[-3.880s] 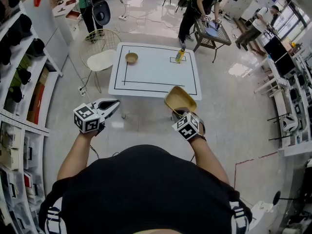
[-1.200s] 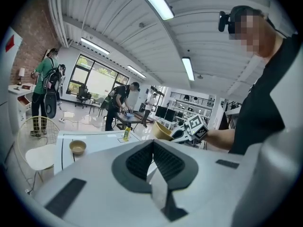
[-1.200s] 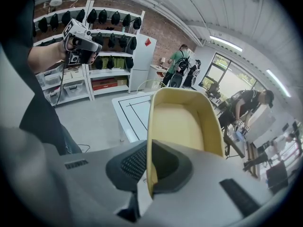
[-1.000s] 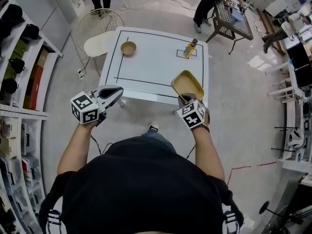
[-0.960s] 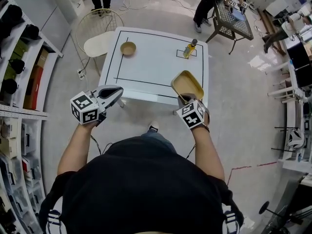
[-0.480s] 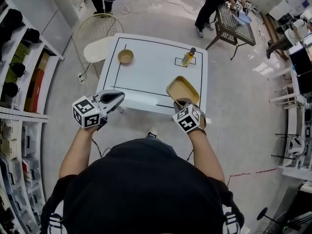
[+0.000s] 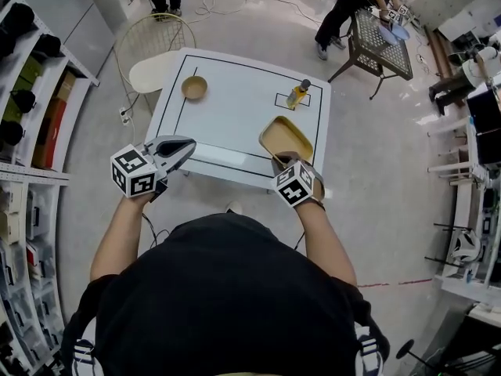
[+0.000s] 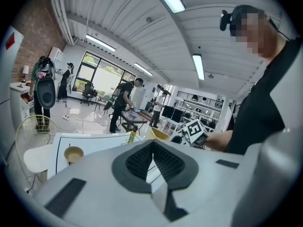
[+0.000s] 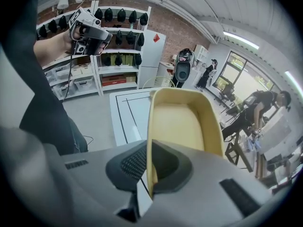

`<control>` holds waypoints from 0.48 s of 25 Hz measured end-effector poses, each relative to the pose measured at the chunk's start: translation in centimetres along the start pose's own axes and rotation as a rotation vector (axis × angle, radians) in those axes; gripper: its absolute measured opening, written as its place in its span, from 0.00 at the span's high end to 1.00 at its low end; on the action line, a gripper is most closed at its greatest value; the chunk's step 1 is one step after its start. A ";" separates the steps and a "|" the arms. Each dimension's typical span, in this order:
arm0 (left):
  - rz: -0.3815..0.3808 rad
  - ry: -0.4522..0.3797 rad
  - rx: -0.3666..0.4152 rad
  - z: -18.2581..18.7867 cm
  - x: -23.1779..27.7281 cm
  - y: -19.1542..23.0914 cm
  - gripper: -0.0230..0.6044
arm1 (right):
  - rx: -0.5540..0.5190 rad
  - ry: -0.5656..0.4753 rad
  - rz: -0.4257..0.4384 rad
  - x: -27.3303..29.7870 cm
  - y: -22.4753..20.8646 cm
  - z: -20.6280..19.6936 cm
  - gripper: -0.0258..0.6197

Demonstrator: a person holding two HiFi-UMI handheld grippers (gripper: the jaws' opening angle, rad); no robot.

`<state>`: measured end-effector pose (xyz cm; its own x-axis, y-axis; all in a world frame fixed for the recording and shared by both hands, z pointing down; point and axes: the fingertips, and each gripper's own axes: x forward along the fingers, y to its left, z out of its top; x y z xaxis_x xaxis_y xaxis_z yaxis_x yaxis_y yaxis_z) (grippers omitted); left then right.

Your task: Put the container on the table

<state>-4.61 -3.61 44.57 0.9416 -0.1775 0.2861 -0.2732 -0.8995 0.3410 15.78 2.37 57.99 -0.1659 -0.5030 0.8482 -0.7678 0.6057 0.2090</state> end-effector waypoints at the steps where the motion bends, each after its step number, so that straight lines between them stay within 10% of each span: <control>1: 0.004 -0.002 -0.002 0.1 0.1 0.2 0.95 | -0.003 0.001 0.004 0.2 -0.2 0.0 0.95; 12: 0.038 -0.007 -0.018 1.5 3.5 2.4 0.95 | -0.026 -0.001 0.033 1.7 -3.4 -0.4 0.95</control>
<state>-1.66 -6.97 45.08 0.9317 -0.2144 0.2931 -0.3125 -0.8845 0.3463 18.41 -0.32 58.95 -0.1915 -0.4830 0.8544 -0.7458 0.6375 0.1933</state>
